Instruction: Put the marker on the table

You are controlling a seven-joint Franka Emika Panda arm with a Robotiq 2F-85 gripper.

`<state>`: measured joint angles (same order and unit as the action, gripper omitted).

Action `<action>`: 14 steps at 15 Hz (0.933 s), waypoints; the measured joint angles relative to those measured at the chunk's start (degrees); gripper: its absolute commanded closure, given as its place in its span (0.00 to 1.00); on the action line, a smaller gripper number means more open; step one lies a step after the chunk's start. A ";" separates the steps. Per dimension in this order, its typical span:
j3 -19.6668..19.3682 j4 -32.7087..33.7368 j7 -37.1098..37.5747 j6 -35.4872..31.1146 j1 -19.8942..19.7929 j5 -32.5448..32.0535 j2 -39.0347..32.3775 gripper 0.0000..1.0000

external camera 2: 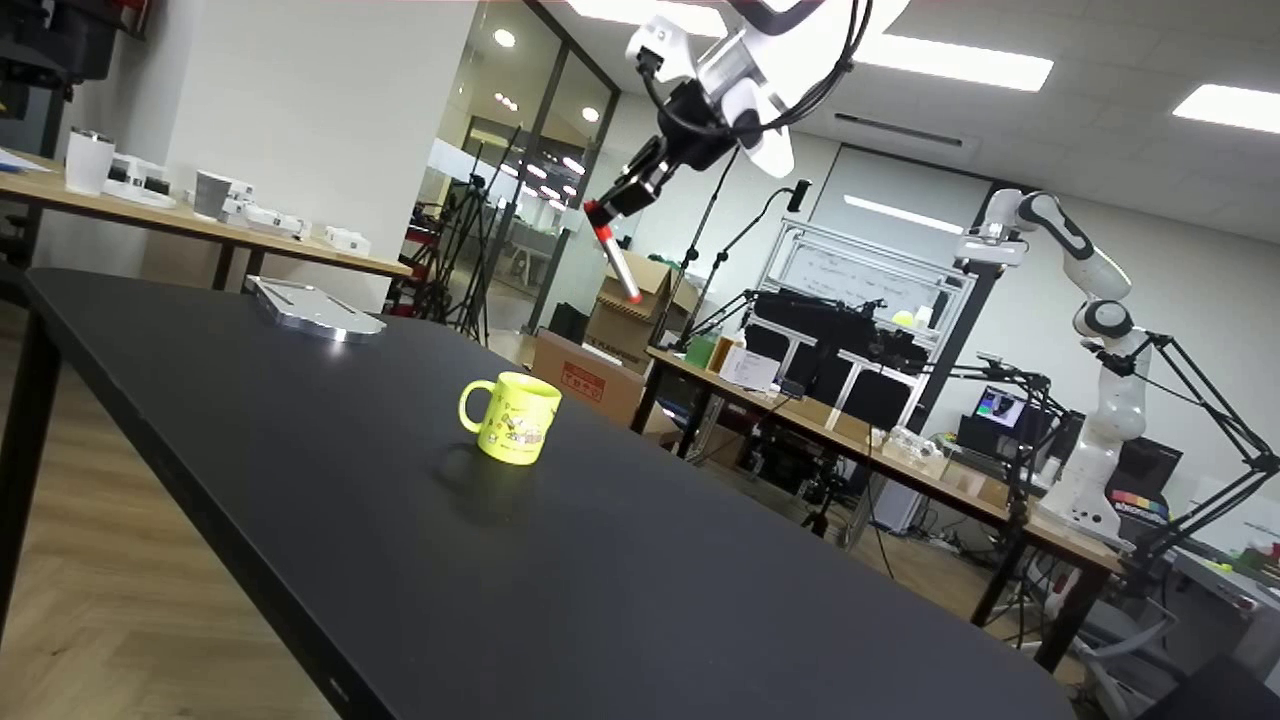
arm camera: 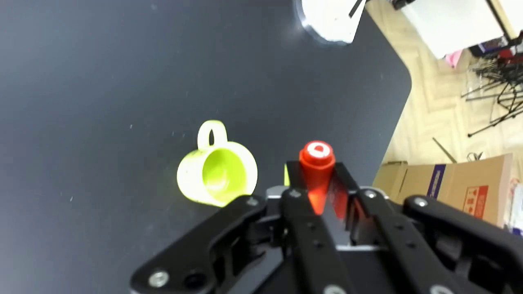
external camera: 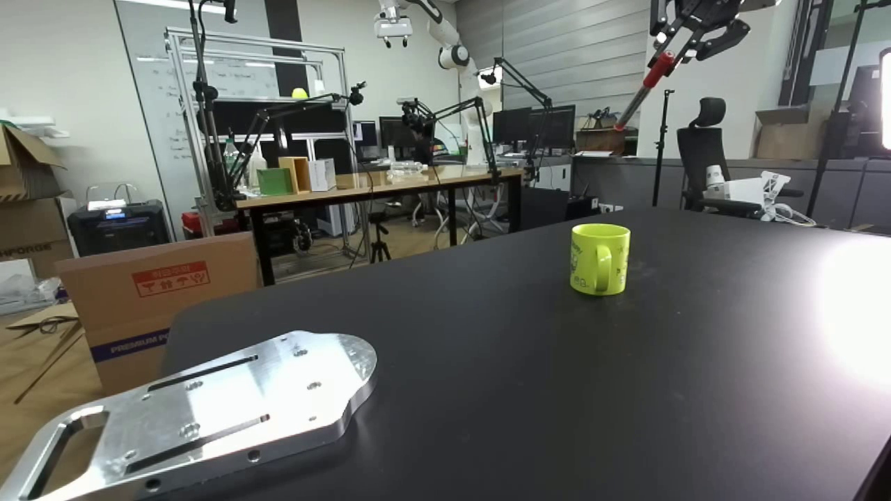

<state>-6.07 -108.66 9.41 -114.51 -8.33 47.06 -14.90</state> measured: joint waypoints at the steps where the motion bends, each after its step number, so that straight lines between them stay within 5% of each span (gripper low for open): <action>1: -0.52 -1.00 -0.18 -3.54 0.00 -1.01 0.64 0.95; 9: -1.85 -7.78 -0.38 -36.23 0.02 -5.77 -2.26 0.95; 14: -1.85 -8.45 2.78 -44.12 0.14 -10.18 -8.45 0.95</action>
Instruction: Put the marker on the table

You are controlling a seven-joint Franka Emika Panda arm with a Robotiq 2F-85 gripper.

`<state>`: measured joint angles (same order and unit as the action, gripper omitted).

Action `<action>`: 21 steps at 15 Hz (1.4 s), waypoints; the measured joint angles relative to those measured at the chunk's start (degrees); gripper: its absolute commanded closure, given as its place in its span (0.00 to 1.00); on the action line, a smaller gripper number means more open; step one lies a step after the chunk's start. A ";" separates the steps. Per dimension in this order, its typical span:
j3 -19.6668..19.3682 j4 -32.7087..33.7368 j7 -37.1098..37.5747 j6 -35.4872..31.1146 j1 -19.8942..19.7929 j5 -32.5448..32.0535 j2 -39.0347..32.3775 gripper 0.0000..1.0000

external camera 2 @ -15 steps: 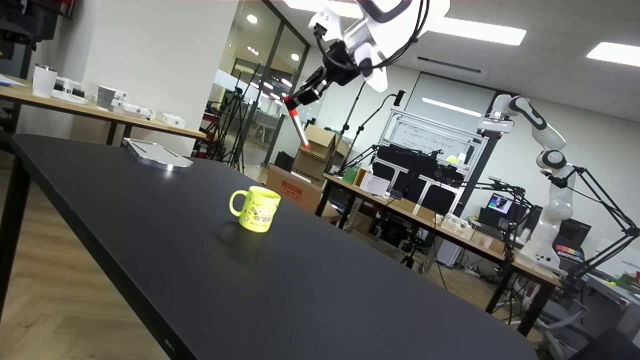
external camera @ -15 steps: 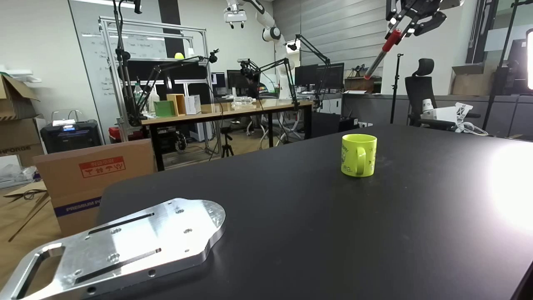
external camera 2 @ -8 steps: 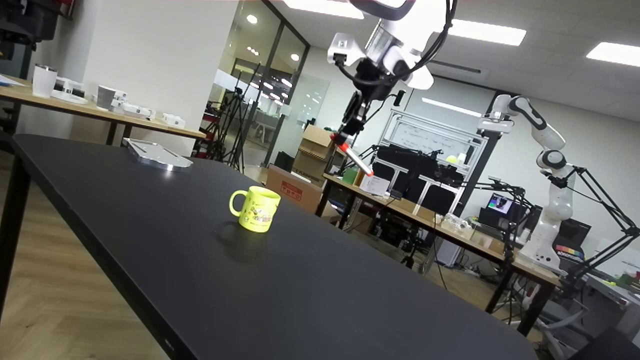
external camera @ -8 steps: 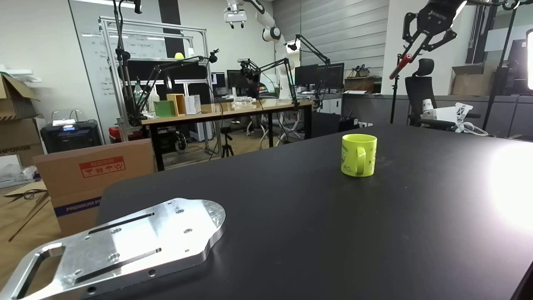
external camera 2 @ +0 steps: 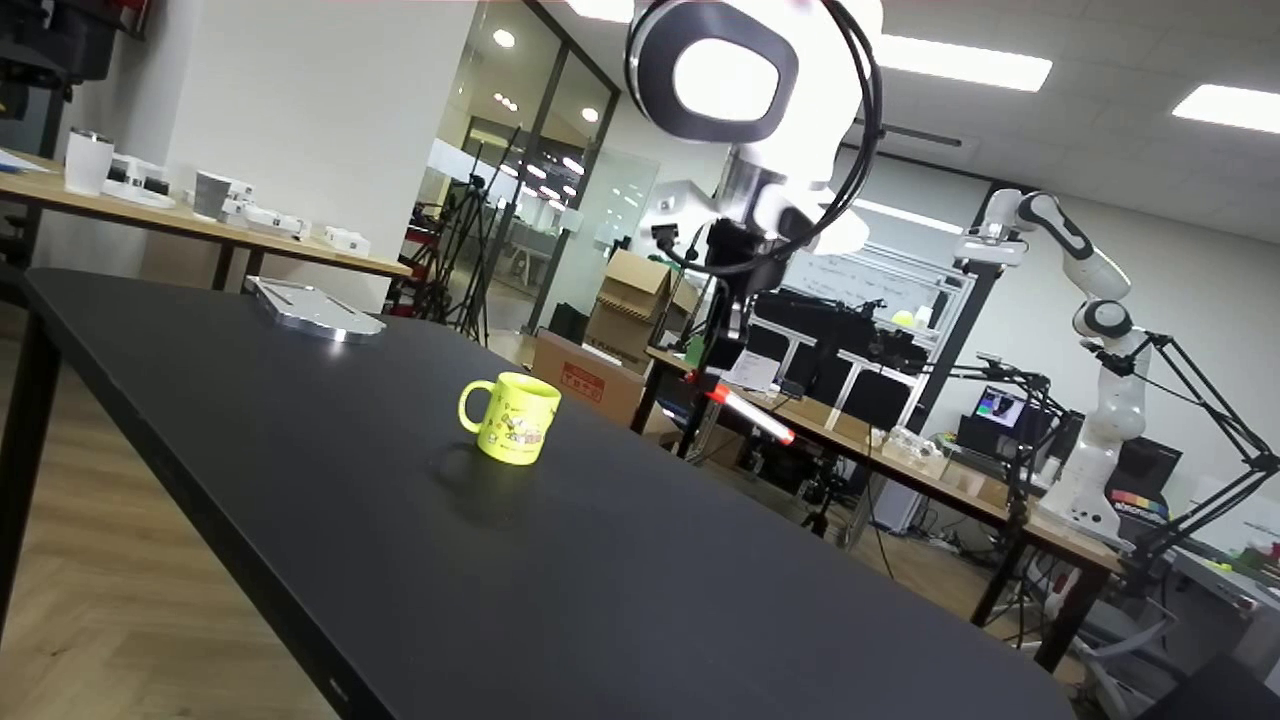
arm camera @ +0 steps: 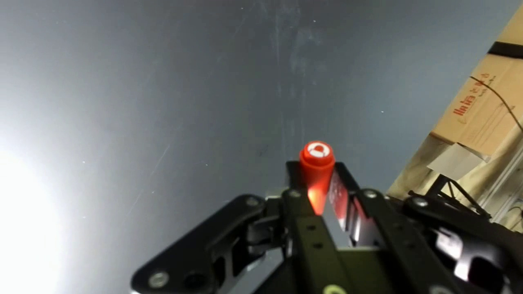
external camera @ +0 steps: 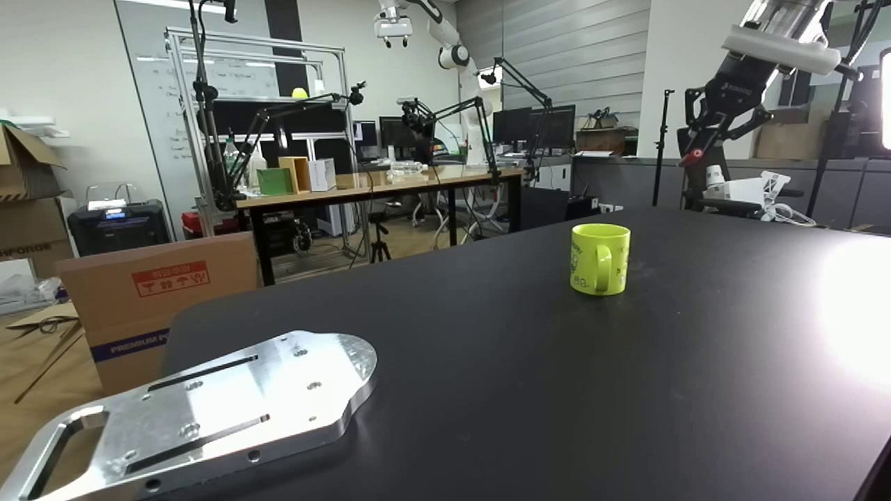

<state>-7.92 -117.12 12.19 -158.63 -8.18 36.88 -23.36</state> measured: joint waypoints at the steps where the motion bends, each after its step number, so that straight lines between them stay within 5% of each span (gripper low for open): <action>1: 0.00 -0.01 1.13 -0.22 0.09 -1.07 -1.08 0.95; 15: -2.18 1.09 13.66 -0.19 2.13 -11.28 -11.21 0.95; 16: -2.18 1.18 13.71 -0.15 2.16 -11.28 -11.21 0.54; 21: -2.18 1.75 13.75 0.26 2.18 -11.28 -11.21 0.27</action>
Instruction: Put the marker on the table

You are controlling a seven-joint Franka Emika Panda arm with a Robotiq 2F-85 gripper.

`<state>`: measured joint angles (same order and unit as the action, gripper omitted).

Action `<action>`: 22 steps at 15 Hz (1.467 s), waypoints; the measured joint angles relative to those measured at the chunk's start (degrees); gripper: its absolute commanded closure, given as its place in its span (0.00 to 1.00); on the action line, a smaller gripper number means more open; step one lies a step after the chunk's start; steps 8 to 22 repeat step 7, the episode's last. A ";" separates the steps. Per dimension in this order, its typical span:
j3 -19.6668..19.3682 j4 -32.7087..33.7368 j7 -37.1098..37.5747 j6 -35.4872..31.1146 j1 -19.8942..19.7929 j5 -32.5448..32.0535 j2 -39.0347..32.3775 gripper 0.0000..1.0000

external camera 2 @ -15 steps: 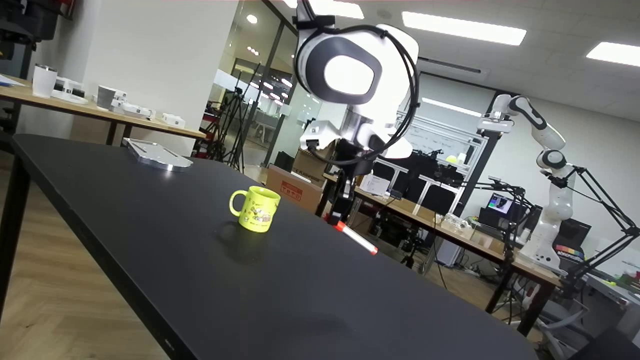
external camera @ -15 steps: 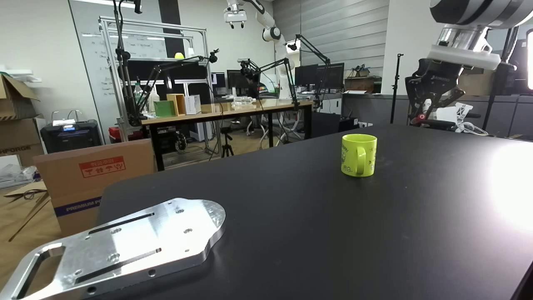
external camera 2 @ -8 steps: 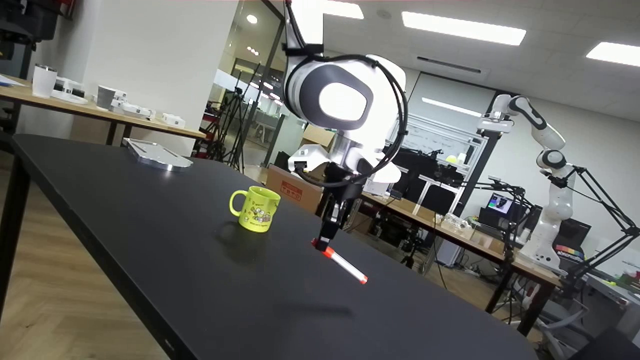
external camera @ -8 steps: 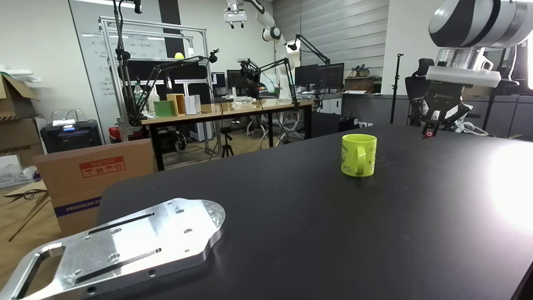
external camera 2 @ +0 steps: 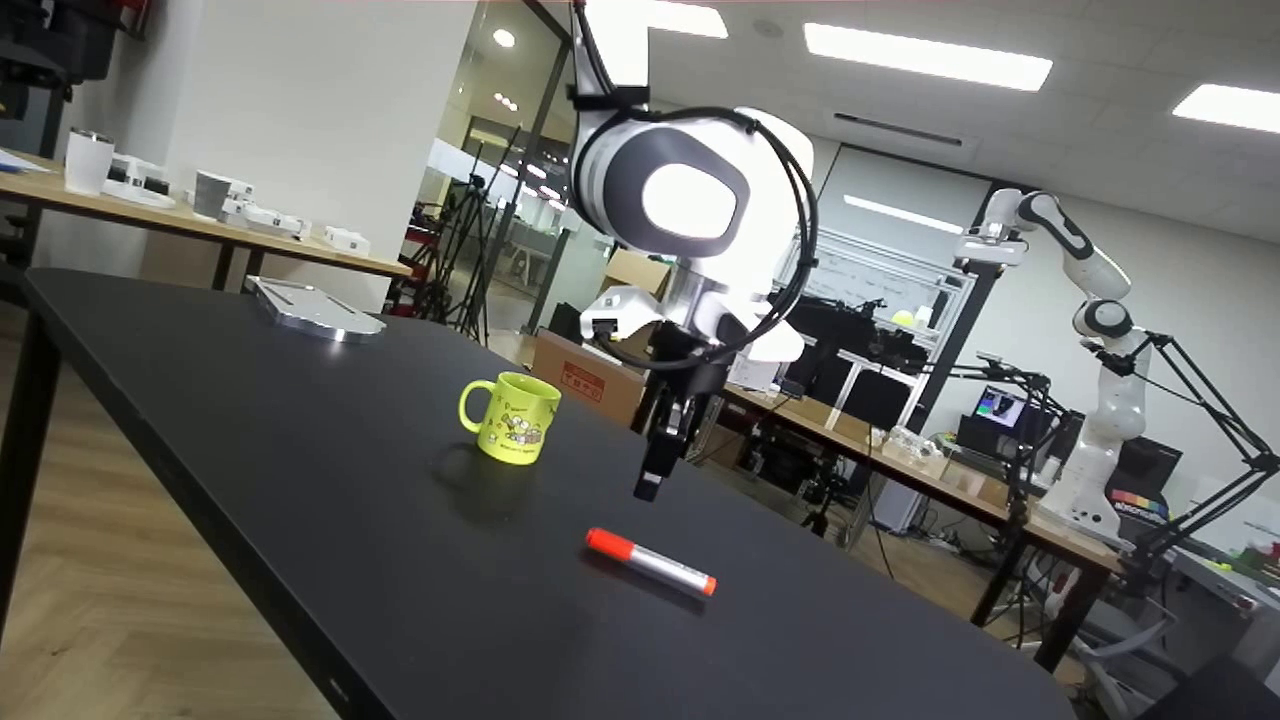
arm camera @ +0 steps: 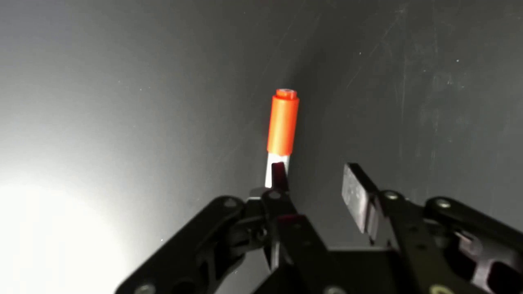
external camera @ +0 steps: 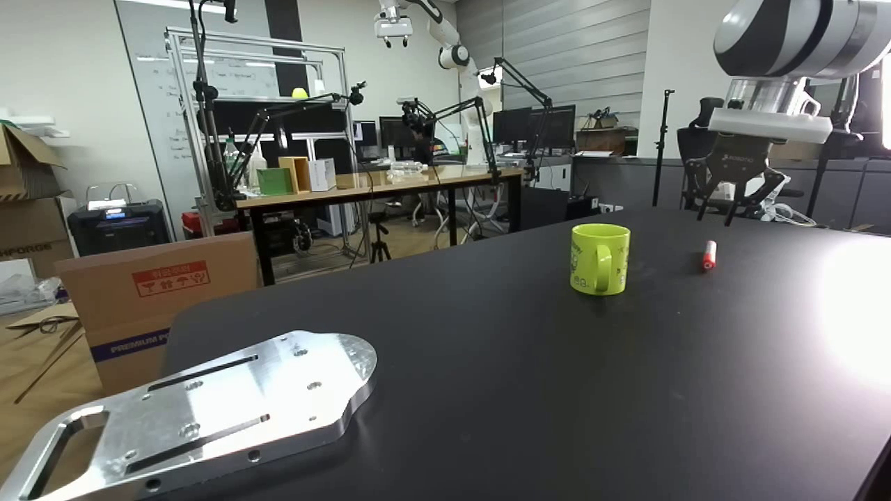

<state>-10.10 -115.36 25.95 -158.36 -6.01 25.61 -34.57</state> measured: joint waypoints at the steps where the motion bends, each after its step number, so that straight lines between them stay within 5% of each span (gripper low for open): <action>1: 0.01 0.07 0.00 0.09 0.00 0.00 0.01 0.21; 5: 0.45 0.33 0.00 0.92 -0.01 0.14 0.56 0.00; 6: 0.70 0.34 0.00 1.13 -0.01 0.17 0.82 0.12; 7: 0.94 0.34 -0.02 1.40 -0.02 0.19 1.08 0.06; 22: 0.94 0.34 -0.02 1.40 -0.02 0.19 1.08 0.06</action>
